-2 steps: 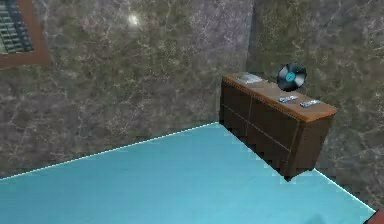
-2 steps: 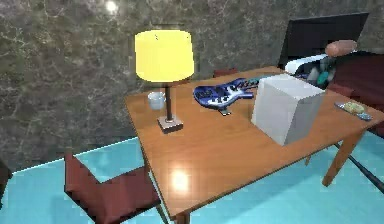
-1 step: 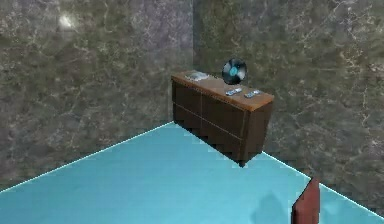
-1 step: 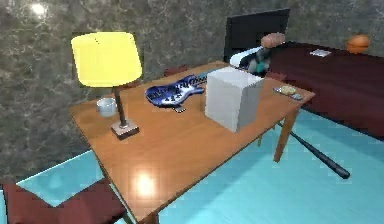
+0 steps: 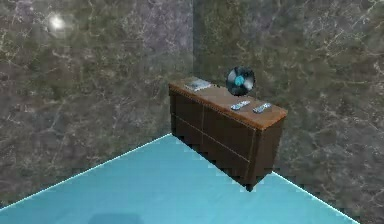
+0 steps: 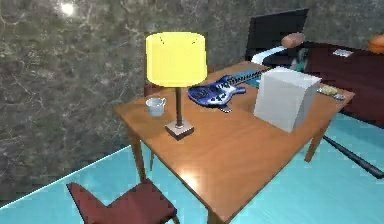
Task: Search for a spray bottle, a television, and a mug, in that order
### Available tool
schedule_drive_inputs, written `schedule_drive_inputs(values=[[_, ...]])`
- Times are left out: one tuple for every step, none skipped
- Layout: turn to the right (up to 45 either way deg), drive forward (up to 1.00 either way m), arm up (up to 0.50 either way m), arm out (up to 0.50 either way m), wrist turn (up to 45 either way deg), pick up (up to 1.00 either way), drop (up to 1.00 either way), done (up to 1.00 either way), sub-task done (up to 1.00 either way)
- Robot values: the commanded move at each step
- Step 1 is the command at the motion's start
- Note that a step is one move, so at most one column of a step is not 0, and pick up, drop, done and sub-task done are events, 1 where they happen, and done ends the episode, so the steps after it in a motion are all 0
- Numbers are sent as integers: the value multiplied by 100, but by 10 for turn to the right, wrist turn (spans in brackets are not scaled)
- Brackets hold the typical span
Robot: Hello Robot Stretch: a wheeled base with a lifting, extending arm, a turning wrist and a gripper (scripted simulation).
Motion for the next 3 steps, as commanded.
schedule_drive_inputs(values=[[450,0,0,0,0,0,0,0,0],[360,0,0,0,0,0,0,0,0],[0,0,0,0,0,0,0,100,0]])
